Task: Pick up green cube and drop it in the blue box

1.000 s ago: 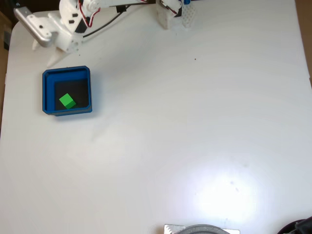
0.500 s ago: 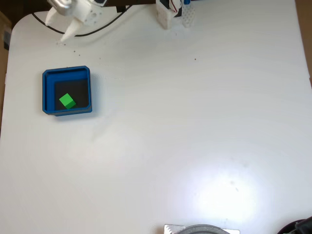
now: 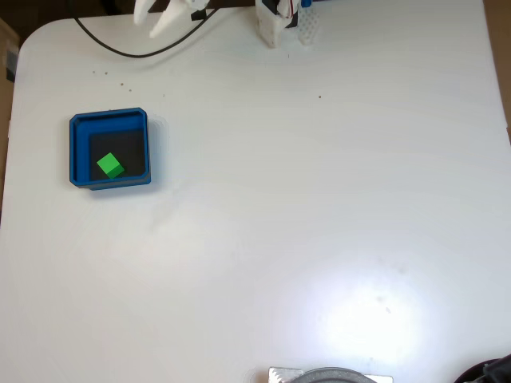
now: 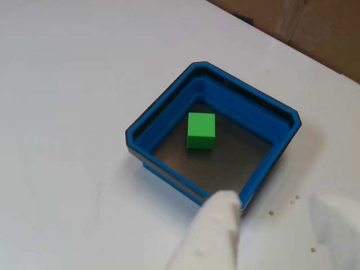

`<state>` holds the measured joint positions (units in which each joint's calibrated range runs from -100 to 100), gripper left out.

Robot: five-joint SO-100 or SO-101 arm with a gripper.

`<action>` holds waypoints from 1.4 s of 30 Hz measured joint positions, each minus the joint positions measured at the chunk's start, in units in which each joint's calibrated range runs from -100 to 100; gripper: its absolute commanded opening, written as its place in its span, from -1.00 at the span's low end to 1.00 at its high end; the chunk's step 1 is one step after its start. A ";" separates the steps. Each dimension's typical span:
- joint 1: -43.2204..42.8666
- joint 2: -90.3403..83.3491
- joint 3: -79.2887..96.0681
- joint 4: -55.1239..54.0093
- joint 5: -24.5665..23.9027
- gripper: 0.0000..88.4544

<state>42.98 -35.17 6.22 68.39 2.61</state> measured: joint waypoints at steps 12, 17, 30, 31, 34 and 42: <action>-0.14 -22.14 20.94 0.00 0.10 -0.96; -0.21 -28.65 30.69 0.00 0.10 -0.96; -5.33 -48.12 63.27 -13.65 -0.20 -0.97; -5.76 -49.37 66.76 -16.38 -0.20 -0.97; -6.90 -53.72 77.58 -25.57 -0.20 -0.97; -11.16 -61.49 92.80 -39.47 -0.10 -0.96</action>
<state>31.82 -96.66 99.02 28.92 2.52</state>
